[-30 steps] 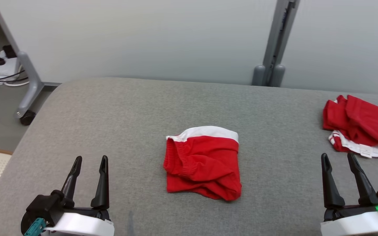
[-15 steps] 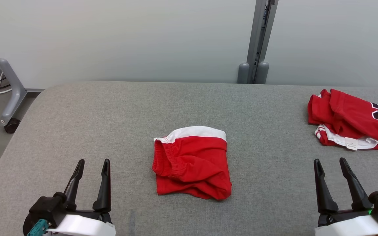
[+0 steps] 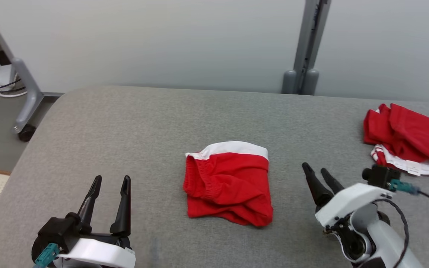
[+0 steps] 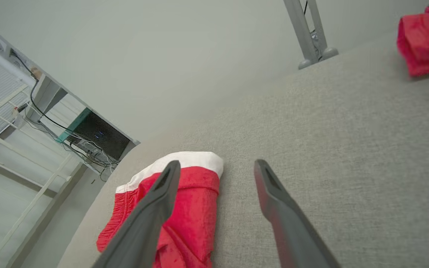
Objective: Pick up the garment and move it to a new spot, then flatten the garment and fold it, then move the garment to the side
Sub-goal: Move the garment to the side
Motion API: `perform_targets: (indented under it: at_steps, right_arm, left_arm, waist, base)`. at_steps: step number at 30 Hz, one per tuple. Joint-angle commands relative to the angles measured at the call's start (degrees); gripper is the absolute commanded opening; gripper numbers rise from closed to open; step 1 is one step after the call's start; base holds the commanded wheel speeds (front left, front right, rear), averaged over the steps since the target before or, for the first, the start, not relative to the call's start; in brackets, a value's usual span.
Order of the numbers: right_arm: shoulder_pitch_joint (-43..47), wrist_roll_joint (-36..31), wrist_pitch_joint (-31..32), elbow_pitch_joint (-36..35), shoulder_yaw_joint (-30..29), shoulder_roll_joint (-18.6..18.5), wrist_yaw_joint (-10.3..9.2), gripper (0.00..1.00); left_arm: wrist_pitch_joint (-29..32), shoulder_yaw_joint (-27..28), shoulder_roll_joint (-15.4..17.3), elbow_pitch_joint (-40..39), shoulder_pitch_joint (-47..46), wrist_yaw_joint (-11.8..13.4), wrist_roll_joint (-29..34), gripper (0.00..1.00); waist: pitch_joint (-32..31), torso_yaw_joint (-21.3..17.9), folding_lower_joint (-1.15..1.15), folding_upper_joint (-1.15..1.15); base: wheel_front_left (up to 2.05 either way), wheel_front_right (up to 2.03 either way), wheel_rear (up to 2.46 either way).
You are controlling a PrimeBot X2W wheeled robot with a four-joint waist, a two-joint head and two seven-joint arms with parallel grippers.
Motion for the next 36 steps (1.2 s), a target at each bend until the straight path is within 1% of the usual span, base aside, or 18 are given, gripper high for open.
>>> perform_targets:
  at_steps: [1, 3, 6, 9, 16, 21, 22, 23, 24, 25, 30, 32, 36]
  right_arm:
    - [-1.7, 1.6, 2.9, 2.8, 0.9, -0.3, 0.09, 1.00]
    - [-4.5, 4.9, 6.5, 6.5, 1.2, -0.3, 0.09, 1.00]
    - [-8.1, 8.0, 12.3, 13.0, 1.5, -0.3, 0.09, 1.00]
    - [-11.7, 9.1, 16.9, 18.3, 2.4, -0.2, 0.10, 1.00]
    - [-16.0, 13.1, 23.1, 25.6, 2.7, -0.2, 0.10, 1.00]
    - [-16.9, 15.4, 23.7, 26.4, 3.6, 0.0, 0.10, 1.00]
    - [-16.8, 15.7, 23.6, 25.9, 4.2, 0.0, 0.10, 0.85]
    - [-16.7, 16.1, 23.2, 25.4, 4.6, 0.0, 0.10, 0.44]
    - [-16.6, 16.4, 23.0, 25.1, 5.0, 0.0, 0.10, 0.21]
    - [-16.6, 16.7, 22.5, 24.8, 5.4, 0.0, 0.10, 0.00]
    - [-16.9, 17.1, 20.6, 23.0, 7.7, -0.1, 0.10, 0.00]
    - [-17.3, 17.0, 19.4, 21.4, 9.1, -0.5, 0.10, 0.00]
    - [-18.4, 16.8, 17.9, 17.0, 12.7, -3.0, 0.10, 0.00]
  left_arm:
    - [0.0, 0.1, 0.3, 0.2, -0.7, -0.1, -0.3, 1.00]
    - [0.0, -0.2, 0.3, 0.4, -0.9, -0.1, -0.5, 1.00]
    - [0.0, -0.4, 0.3, 0.7, -1.2, -0.2, -0.6, 1.00]
    - [0.0, -0.7, 0.3, 0.8, -1.9, -0.3, -0.8, 1.00]
    - [0.0, -1.2, 0.3, 0.9, -3.1, -0.3, -1.2, 1.00]
    - [0.0, -1.1, 0.3, 0.6, -3.6, -0.4, -1.3, 1.00]
    - [0.0, -1.0, 0.2, 0.6, -3.7, -0.4, -1.3, 1.00]
    - [0.0, -1.0, 0.3, 0.6, -3.7, -0.4, -1.3, 1.00]
    - [0.0, -0.9, 0.3, 0.6, -3.7, -0.4, -1.2, 1.00]
    - [0.0, -0.9, 0.3, 0.6, -3.7, -0.4, -1.2, 1.00]
    - [0.0, -0.7, 0.3, 0.7, -4.0, -0.3, -0.8, 1.00]
    - [0.0, -0.6, 0.2, 0.6, -3.8, -0.3, -0.7, 1.00]
    - [0.0, -0.5, 0.2, 0.3, -3.3, -0.4, -0.5, 1.00]
  waist:
    - [0.3, 1.3, 0.00, 0.00]
    - [0.4, 2.3, 0.00, 0.00]
    - [0.8, 3.7, 0.00, 0.00]
    - [1.5, 5.1, 0.00, 0.00]
    - [3.8, 8.2, 0.00, 0.00]
    - [4.8, 9.1, 0.00, 0.00]
    - [4.9, 9.2, 0.00, 0.00]
    - [5.1, 9.2, 0.00, 0.00]
    - [5.2, 9.1, 0.00, 0.00]
    - [5.2, 9.0, 0.00, 0.00]
    - [5.2, 7.9, 0.00, 0.00]
    - [5.0, 6.9, 0.00, 0.00]
    - [4.8, 3.9, 0.00, 0.00]
  base:
    - [0.00, 0.00, 0.00]
    - [0.00, 0.00, 0.00]
    - [0.00, 0.00, 0.00]
    - [0.00, 0.00, 0.00]
    - [0.00, 0.00, 0.00]
    - [0.00, 0.00, 0.00]
    - [0.00, 0.00, 0.00]
    - [0.00, 0.00, 0.00]
    - [0.00, 0.00, 0.00]
    - [0.00, 0.00, 0.00]
    - [0.00, 0.00, 0.00]
    - [0.00, 0.00, 0.00]
    - [0.00, 0.00, 0.00]
